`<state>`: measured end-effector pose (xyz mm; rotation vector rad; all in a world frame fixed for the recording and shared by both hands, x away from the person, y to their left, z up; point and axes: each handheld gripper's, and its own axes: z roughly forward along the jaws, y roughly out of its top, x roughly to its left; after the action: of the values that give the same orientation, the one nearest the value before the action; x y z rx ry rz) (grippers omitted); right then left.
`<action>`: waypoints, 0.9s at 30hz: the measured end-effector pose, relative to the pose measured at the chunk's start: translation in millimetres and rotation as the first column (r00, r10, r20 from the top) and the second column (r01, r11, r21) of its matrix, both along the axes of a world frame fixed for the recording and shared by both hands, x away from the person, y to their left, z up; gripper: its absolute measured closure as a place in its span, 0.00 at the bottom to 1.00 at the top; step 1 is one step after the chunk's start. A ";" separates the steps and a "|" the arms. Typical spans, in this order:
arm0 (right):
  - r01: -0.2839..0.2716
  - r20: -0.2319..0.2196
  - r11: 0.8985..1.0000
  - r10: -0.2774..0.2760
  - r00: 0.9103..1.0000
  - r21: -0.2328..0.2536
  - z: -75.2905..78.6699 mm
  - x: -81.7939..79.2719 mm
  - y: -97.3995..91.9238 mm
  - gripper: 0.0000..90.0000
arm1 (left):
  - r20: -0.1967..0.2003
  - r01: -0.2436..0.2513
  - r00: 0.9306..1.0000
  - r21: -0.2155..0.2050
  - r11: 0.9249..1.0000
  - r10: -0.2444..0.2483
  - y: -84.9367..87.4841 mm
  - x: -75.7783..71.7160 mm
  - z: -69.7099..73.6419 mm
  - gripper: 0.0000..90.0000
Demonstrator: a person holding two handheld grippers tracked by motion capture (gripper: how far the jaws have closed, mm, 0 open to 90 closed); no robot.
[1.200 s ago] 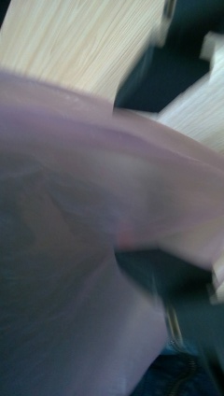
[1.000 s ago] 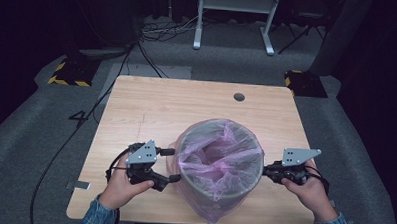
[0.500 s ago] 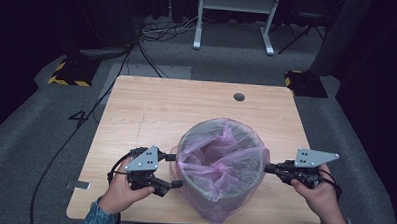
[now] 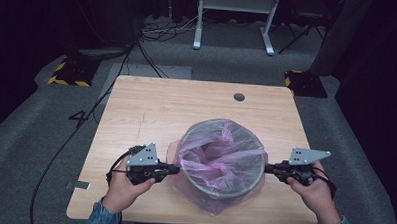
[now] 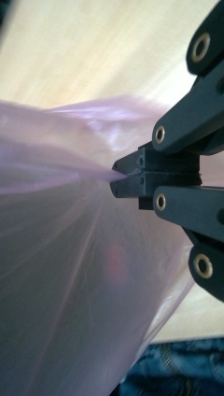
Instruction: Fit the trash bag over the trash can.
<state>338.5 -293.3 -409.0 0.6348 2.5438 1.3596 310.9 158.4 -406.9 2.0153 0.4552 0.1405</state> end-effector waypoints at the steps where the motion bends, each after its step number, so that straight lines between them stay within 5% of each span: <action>1: 0.005 -0.022 1.000 -0.005 1.000 -0.009 -8.0 3.9 -0.6 1.00 | -0.011 -0.002 1.000 0.016 1.000 0.002 -1.1 0.0 -3.0 1.00; 7: 0.024 -0.120 0.999 -0.027 0.992 -0.029 -43.5 14.1 -3.2 1.00 | -0.059 -0.044 0.997 0.061 0.997 0.048 4.0 7.8 -20.7 1.00; 11: 0.035 -0.131 0.999 -0.038 0.991 -0.024 -50.9 13.5 -3.8 1.00 | -0.110 -0.087 0.990 0.021 0.996 0.088 11.1 12.0 -32.5 1.00; 13: 0.046 -0.137 0.998 -0.051 0.989 -0.042 -55.4 15.2 -4.3 1.00 | -0.101 -0.092 0.991 0.018 0.996 0.093 10.1 10.2 -30.4 1.00; 18: 0.049 -0.207 0.997 -0.062 0.976 -0.066 -70.7 14.6 -4.9 1.00 | -0.084 -0.092 0.991 0.095 0.991 0.100 5.6 9.0 -26.2 1.00; 23: 0.021 -0.180 0.999 -0.029 0.983 -0.050 -66.6 3.6 1.2 1.00 | -0.207 -0.027 0.975 0.245 0.969 0.079 -3.2 9.6 -52.0 1.00; 27: 0.038 -0.194 0.992 -0.060 0.979 -0.117 -67.6 4.2 -3.9 1.00 | -0.259 0.028 0.965 0.269 0.963 0.045 -2.2 1.0 -64.1 1.00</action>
<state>342.7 -297.2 -476.7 0.8436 2.7152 1.1796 311.9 156.2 -471.0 2.3140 0.6409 -0.0658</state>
